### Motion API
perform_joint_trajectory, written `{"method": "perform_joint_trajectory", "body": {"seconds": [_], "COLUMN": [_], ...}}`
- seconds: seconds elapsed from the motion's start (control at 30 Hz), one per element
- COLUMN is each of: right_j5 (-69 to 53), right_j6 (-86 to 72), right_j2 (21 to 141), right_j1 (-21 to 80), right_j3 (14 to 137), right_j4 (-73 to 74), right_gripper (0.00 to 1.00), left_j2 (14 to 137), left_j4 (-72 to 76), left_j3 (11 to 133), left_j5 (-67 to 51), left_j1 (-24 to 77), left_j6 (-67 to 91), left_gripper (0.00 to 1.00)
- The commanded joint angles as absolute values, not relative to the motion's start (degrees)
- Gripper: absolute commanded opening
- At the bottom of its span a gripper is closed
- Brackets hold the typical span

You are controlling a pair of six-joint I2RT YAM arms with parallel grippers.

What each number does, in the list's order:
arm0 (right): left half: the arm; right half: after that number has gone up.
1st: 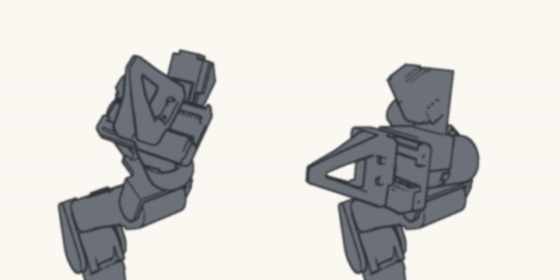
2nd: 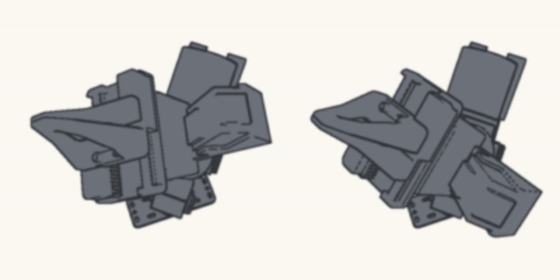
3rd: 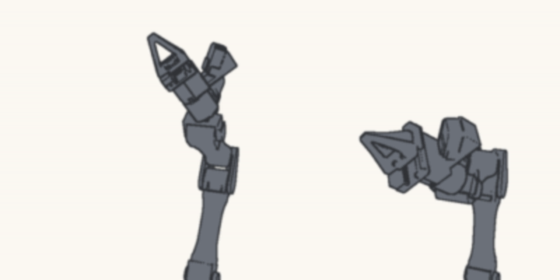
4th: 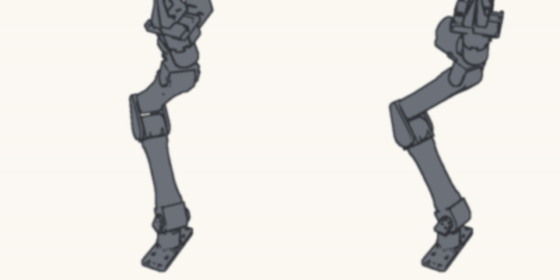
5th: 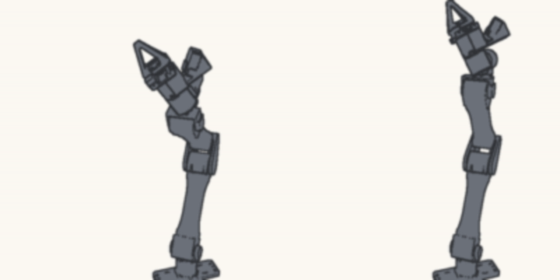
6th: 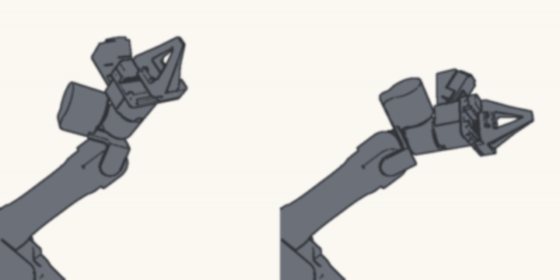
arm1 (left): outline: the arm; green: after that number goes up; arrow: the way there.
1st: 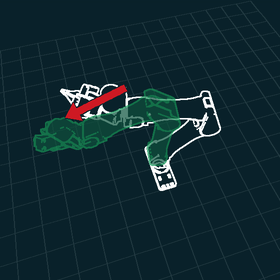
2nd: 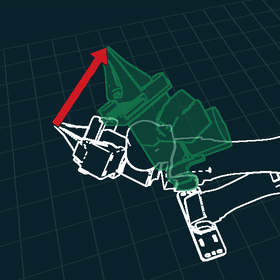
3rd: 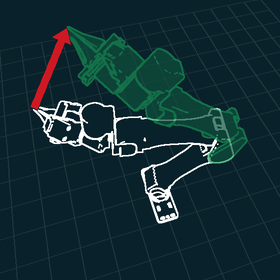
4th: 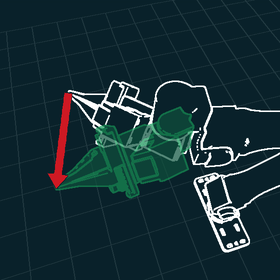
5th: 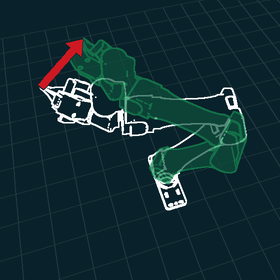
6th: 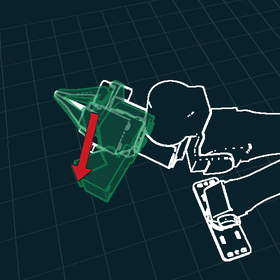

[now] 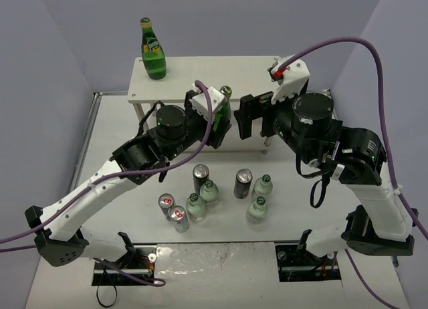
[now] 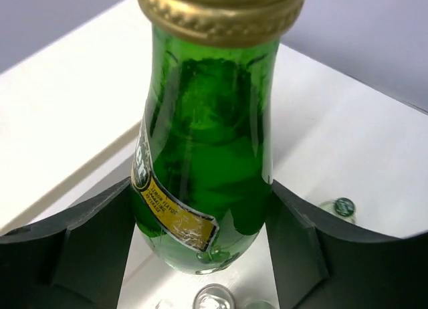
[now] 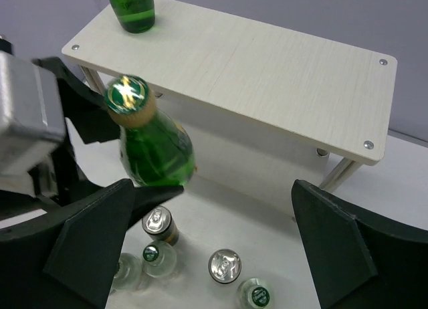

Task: Place and organize the beverage onto the shelf

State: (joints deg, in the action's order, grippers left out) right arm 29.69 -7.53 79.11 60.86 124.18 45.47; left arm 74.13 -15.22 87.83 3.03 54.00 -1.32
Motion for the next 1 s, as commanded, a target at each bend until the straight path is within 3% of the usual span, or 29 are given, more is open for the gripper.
{"method": "perform_joint_trajectory", "body": {"seconds": [0.0,0.03,0.07,0.17,0.2,0.33,0.43,0.6,0.97], "right_j5": [32.34,32.6,32.78,33.75,34.88,35.42,36.03,36.12,36.65], "right_j6": [-8.26,-8.35,-8.44,-8.7,-8.88,-9.14,-9.23,-8.7,-8.7], "right_j2": [76.47,75.86,74.72,72.87,72.34,71.46,71.28,71.98,71.63], "right_j1": [61.08,61.08,61.08,61.08,61.17,61.08,61.08,61.08,60.47], "right_j3": [121.91,121.38,120.77,118.92,117.87,116.55,115.05,115.23,111.1], "right_j4": [40.96,40.35,39.99,39.02,38.94,38.67,37.62,37.62,37.44], "right_gripper": [1.0,1.0,1.0,1.0,1.0,1.0,1.0,1.0,1.0], "left_j2": [70.66,71.19,72.32,74.7,75.93,76.47,75.06,76.73,78.4], "left_j4": [-15.09,-16.68,-18.0,-24.4,-27.39,-28.31,-21.8,-25.57,-22.42], "left_j3": [98.68,100.44,103.77,110.09,113.09,114.53,109.43,114.34,116.11], "left_j5": [16.06,18.26,21.67,26.26,24.97,20.49,16.25,22.49,17.84], "left_j1": [53.79,53.62,53.35,50.46,44.88,38.24,37.0,35.69,26.64], "left_j6": [-0.7,-0.01,0.35,3.33,6.56,9.49,9.23,8.17,8.35], "left_gripper": [0.03,0.99,0.03,0.02,0.02,0.02,0.02,0.02,0.02]}}
